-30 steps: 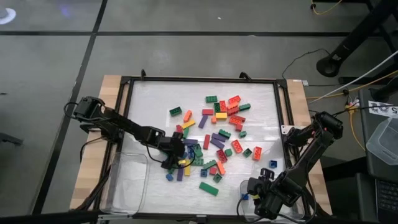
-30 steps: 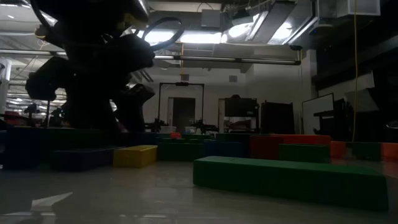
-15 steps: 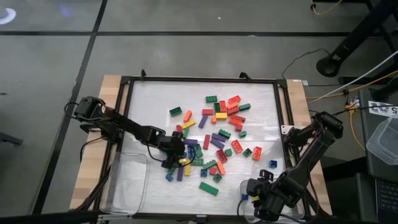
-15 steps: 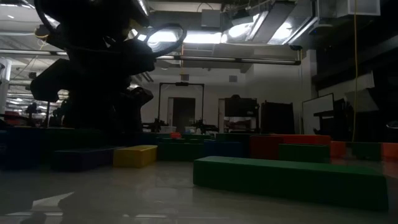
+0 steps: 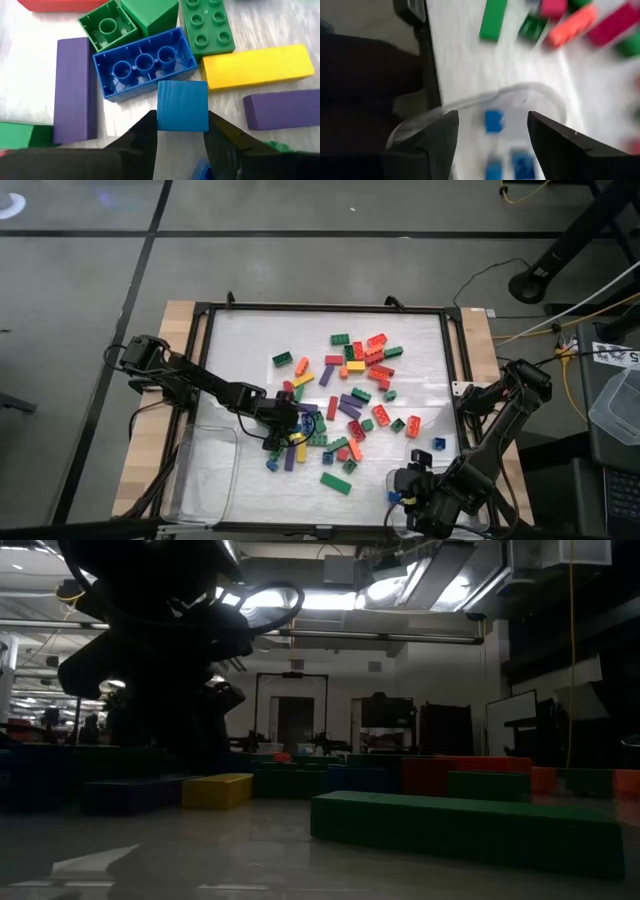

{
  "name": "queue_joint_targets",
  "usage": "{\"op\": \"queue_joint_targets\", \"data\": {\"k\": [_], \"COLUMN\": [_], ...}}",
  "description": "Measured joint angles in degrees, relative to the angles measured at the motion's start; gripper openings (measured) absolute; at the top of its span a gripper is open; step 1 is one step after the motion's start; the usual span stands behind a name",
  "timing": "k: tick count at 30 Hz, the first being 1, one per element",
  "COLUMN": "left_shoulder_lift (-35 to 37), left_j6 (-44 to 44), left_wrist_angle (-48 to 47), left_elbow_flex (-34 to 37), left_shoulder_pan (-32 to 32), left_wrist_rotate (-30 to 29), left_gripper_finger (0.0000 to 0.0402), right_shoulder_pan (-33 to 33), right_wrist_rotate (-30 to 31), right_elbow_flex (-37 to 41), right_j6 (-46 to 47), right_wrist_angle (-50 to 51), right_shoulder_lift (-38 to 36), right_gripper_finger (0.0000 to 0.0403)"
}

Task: Sort blocks by size
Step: Put the small blue block into the right transparent bin

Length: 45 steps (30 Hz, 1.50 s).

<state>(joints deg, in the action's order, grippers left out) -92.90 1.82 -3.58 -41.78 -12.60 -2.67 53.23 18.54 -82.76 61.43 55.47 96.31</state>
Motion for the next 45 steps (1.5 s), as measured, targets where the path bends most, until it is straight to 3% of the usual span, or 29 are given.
{"op": "queue_joint_targets", "data": {"k": [7,10,20,27,39,45], "left_shoulder_lift": [0.0,0.1,0.2,0.2,0.2,0.2], "left_j6": [3.3,3.3,5.7,9.9,10.4,10.4], "left_wrist_angle": [0.0,0.0,1.2,10.4,16.8,18.4], "left_elbow_flex": [-3.9,-6.9,-16.7,-17.8,-17.8,-17.8], "left_shoulder_pan": [0.0,0.0,0.0,0.0,0.0,0.0], "left_wrist_rotate": [2.8,4.9,13.5,20.5,21.6,21.6], "left_gripper_finger": [0.0127,0.0124,0.0129,0.0125,0.013,0.0131], "right_shoulder_pan": [-0.6,-2.2,-9.6,-13.1,-17.4,-18.6], "right_wrist_rotate": [21.6,24.9,24.4,22.8,13.7,12.3], "right_elbow_flex": [0.0,0.0,0.0,0.0,0.0,0.0], "right_j6": [-15.1,-22.3,-48.5,-65.9,-79.0,-81.0], "right_wrist_angle": [-0.1,-0.2,-8.9,-17.3,-26.6,-28.5], "right_shoulder_lift": [0.0,0.0,0.0,0.0,0.0,0.0], "right_gripper_finger": [0.0239,0.0239,0.0239,0.0239,0.0239,0.0239]}}
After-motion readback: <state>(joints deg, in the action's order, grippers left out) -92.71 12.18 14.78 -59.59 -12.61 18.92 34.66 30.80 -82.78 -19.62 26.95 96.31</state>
